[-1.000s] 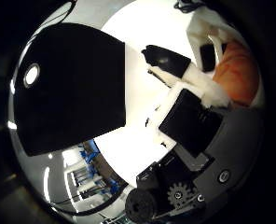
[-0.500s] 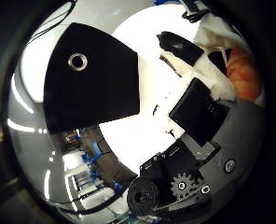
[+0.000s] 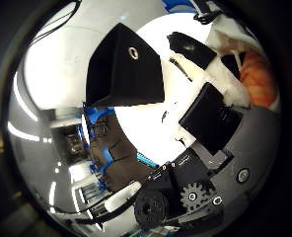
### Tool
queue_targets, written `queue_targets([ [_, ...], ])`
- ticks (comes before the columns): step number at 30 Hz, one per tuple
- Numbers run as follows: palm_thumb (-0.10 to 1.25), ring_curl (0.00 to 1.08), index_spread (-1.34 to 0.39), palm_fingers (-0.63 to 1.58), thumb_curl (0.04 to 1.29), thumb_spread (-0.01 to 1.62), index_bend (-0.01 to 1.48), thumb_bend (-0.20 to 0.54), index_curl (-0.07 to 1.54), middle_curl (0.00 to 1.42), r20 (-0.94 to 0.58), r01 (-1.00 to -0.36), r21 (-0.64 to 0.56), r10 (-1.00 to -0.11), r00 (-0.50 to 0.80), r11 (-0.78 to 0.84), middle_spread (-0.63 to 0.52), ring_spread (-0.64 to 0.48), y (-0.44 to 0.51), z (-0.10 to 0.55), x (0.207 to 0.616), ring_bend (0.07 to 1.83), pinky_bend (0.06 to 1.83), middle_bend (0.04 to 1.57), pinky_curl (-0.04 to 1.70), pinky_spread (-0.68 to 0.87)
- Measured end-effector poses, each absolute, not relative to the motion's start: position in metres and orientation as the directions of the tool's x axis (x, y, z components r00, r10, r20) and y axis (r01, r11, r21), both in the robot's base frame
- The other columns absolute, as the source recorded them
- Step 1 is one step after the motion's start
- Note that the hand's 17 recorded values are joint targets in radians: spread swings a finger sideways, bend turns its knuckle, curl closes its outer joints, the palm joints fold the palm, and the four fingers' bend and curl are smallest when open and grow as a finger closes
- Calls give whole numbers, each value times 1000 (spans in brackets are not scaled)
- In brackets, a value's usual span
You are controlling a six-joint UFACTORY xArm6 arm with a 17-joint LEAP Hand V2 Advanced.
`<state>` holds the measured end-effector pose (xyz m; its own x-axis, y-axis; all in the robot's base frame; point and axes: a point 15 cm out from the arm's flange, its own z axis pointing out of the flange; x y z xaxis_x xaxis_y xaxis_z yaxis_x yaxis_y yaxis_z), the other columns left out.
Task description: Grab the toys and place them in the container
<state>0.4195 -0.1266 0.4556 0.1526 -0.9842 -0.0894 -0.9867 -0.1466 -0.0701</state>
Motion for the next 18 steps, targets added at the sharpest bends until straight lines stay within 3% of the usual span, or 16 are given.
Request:
queue_targets([
  [18, 969, 822, -194, 1107, 489, 1218, 1170, -11, 749, 765, -96, -917, -281, -942, 320, -283, -140, -243, 32, 526, 431, 1299, 1158, 1327, 1105, -230],
])
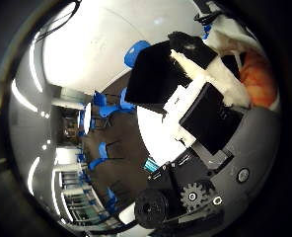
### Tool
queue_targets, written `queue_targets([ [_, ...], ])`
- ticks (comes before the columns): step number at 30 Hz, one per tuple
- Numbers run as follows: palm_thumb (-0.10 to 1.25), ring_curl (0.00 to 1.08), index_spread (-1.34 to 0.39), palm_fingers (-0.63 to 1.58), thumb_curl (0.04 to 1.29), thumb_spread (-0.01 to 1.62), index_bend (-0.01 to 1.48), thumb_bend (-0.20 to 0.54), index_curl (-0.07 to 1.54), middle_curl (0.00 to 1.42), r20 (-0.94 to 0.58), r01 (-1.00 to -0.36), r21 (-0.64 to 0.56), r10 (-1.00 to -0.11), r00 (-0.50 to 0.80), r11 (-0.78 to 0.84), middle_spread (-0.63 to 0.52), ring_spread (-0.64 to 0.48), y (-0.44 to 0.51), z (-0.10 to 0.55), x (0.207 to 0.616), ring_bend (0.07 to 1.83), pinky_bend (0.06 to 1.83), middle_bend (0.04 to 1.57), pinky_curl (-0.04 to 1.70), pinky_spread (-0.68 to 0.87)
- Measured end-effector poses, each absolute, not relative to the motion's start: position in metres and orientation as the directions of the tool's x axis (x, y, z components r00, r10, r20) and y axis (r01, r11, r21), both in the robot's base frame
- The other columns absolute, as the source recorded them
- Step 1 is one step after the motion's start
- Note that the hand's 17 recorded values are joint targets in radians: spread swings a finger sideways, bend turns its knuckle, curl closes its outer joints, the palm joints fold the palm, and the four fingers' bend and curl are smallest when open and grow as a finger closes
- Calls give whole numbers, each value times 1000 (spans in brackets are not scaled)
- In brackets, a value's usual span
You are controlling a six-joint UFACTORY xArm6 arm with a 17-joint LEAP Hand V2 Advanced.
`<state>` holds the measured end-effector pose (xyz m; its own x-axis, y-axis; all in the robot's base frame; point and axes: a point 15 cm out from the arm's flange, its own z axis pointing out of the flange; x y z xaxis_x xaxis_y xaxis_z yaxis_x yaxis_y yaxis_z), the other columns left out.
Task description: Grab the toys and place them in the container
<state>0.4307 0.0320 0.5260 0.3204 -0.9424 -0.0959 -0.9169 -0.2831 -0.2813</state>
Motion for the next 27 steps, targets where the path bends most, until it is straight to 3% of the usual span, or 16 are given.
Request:
queue_targets([
  [12, 898, 808, -194, 1100, 470, 1223, 1107, -22, 728, 760, -193, -885, -394, -919, 344, -248, -149, -243, 99, 528, 476, 1292, 1125, 1291, 1084, -255],
  [16, 794, 697, -221, 1052, 448, 1219, 756, -29, 657, 686, -229, -890, -387, -909, 347, -242, -154, -248, 107, 521, 482, 1242, 1000, 1185, 899, -401],
  [18, 761, 627, -285, 827, 438, 1219, 471, -21, 591, 620, -235, -897, -369, -909, 344, -244, -175, -258, 108, 512, 485, 1178, 965, 1024, 803, -502],
  [19, 745, 619, -310, 731, 432, 1222, 451, -23, 598, 606, -238, -901, -354, -908, 345, -250, -183, -253, 108, 505, 487, 1156, 957, 966, 799, -491],
  [20, 707, 603, -362, 487, 421, 1223, 448, -29, 591, 578, -238, -903, -344, -907, 348, -257, -186, -228, 108, 501, 488, 1085, 899, 891, 819, -403],
  [22, 657, 529, -431, 291, 402, 1224, 437, -28, 542, 512, -242, -911, -314, -905, 349, -267, -161, -152, 107, 490, 488, 969, 822, 749, 797, -207],
  [23, 627, 485, -452, 217, 388, 1226, 421, -28, 515, 478, -242, -913, -294, -902, 357, -283, -140, -81, 107, 482, 488, 899, 794, 684, 780, -41],
  [27, 572, 374, -468, 100, 355, 1219, 374, -24, 455, 404, -245, -913, -245, -891, 383, -326, -69, 89, 100, 460, 491, 710, 711, 554, 691, 318],
])
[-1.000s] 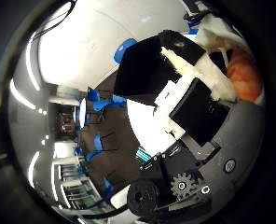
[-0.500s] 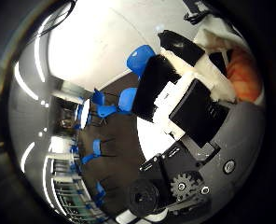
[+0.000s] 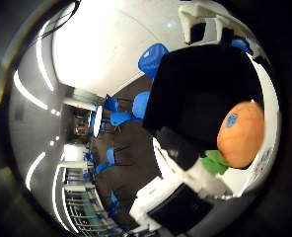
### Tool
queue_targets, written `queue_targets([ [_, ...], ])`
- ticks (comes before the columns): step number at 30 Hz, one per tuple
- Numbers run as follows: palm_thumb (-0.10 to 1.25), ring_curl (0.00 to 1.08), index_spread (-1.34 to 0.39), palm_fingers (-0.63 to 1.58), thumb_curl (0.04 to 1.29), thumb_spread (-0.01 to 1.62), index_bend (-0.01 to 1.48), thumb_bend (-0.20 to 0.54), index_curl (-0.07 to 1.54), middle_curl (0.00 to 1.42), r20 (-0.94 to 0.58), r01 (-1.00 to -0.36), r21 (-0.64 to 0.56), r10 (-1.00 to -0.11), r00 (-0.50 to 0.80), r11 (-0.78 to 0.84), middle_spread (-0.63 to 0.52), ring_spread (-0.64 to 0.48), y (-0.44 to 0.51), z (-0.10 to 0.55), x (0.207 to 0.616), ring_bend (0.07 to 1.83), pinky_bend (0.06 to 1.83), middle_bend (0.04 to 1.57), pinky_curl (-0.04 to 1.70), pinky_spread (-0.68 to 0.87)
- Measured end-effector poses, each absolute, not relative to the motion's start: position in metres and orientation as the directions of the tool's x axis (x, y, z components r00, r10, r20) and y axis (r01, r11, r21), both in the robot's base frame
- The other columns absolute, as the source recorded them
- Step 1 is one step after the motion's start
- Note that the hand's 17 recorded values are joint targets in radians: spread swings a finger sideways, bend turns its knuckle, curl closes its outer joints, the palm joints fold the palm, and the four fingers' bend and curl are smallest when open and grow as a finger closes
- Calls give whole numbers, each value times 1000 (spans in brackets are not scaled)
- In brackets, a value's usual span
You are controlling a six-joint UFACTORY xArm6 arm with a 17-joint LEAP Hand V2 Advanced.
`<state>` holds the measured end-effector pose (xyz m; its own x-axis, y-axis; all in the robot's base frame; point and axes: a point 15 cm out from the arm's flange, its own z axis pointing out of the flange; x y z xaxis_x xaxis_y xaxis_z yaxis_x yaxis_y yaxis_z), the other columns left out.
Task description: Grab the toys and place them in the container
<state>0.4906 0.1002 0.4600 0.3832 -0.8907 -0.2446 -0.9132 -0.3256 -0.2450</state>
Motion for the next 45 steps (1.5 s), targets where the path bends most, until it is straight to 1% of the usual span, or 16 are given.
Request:
queue_targets([
  [3, 542, 310, -464, 92, 329, 1211, 315, -21, 412, 359, -251, -917, -219, -889, 383, -333, -31, 160, 91, 450, 491, 605, 624, 460, 599, 465],
  [6, 530, 279, -460, 126, 316, 1214, 269, -18, 389, 339, -259, -922, -202, -890, 375, -329, -21, 182, 80, 451, 485, 552, 573, 407, 540, 512],
  [13, 531, 232, -453, 215, 302, 1215, 185, -17, 362, 313, -239, -926, -220, -904, 356, -306, -17, 194, 43, 475, 464, 449, 484, 299, 442, 527],
  [17, 517, 222, -443, 243, 294, 1211, 173, -19, 345, 311, -226, -932, -228, -916, 332, -282, -17, 194, 8, 485, 453, 422, 465, 272, 411, 527],
  [24, 488, 212, -443, 272, 277, 1207, 171, -18, 319, 315, -214, -943, -196, -926, 310, -270, -17, 195, -63, 490, 414, 388, 443, 242, 363, 522],
  [28, 485, 212, -440, 269, 273, 1202, 167, -19, 310, 317, -143, -940, -166, -936, 323, -299, -17, 196, -111, 485, 399, 379, 423, 230, 342, 501],
  [31, 486, 208, -432, 240, 276, 1188, 166, -18, 305, 320, -76, -934, -119, -935, 346, -336, -15, 192, -151, 476, 389, 355, 402, 221, 325, 486],
  [33, 486, 207, -427, 220, 279, 1180, 159, -19, 300, 321, -29, -939, -85, -941, 338, -334, -8, 195, -182, 468, 385, 343, 394, 218, 319, 480],
  [38, 475, 208, -419, 176, 284, 1159, 166, -21, 287, 322, 119, -956, -45, -951, 284, -291, -3, 195, -262, 453, 393, 312, 388, 203, 310, 469],
  [42, 474, 213, -414, 141, 287, 1147, 165, -19, 285, 320, 168, -946, 4, -932, 322, -325, -2, 192, -302, 427, 405, 283, 372, 190, 303, 455],
  [45, 482, 219, -411, 125, 290, 1141, 162, -20, 283, 315, 159, -930, 51, -916, 368, -365, -2, 192, -318, 405, 408, 280, 375, 189, 304, 449],
])
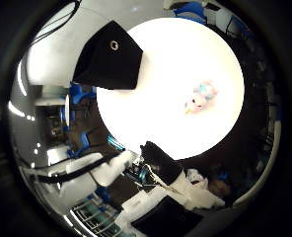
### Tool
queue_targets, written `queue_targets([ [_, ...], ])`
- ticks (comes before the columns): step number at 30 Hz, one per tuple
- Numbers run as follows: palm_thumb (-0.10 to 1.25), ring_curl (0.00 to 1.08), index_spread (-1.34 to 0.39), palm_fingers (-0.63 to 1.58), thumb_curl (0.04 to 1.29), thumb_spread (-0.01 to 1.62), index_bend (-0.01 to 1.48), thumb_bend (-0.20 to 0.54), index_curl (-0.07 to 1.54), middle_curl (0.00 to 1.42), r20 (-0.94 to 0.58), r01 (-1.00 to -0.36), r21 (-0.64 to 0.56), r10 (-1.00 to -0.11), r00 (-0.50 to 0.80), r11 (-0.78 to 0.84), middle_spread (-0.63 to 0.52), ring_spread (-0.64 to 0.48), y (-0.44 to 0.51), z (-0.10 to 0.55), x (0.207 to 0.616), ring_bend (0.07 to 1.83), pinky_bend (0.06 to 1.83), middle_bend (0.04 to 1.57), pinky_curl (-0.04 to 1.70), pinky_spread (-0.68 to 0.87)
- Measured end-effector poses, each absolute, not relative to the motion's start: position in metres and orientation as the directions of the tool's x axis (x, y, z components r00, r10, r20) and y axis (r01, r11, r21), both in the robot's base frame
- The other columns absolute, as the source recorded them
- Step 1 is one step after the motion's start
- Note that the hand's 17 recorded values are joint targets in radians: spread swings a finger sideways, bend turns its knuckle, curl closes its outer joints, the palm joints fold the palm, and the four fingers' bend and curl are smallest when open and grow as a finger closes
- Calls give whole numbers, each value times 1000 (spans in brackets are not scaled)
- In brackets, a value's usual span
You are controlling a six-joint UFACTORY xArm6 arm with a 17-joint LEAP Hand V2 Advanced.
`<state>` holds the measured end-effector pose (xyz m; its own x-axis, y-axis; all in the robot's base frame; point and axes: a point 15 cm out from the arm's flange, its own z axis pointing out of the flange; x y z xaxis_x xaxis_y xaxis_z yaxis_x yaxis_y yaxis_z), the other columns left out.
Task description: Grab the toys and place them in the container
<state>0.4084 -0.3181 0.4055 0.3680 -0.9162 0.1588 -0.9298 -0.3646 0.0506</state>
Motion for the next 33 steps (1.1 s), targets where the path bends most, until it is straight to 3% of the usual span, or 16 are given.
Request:
queue_targets([
  [10, 510, 241, -410, 122, 296, 1127, 164, -18, 278, 313, 170, -924, 55, -909, 381, -377, -2, 193, -350, 366, 429, 279, 393, 190, 308, 448],
  [26, 551, 245, -407, 94, 305, 1121, 175, -19, 292, 306, 45, -917, 133, -922, 384, -376, 8, 191, -343, 278, 441, 245, 386, 181, 306, 445],
  [33, 575, 249, -404, 78, 312, 1120, 175, -20, 302, 289, 83, -910, 112, -909, 408, -399, 12, 202, -346, 247, 452, 230, 386, 177, 309, 439],
])
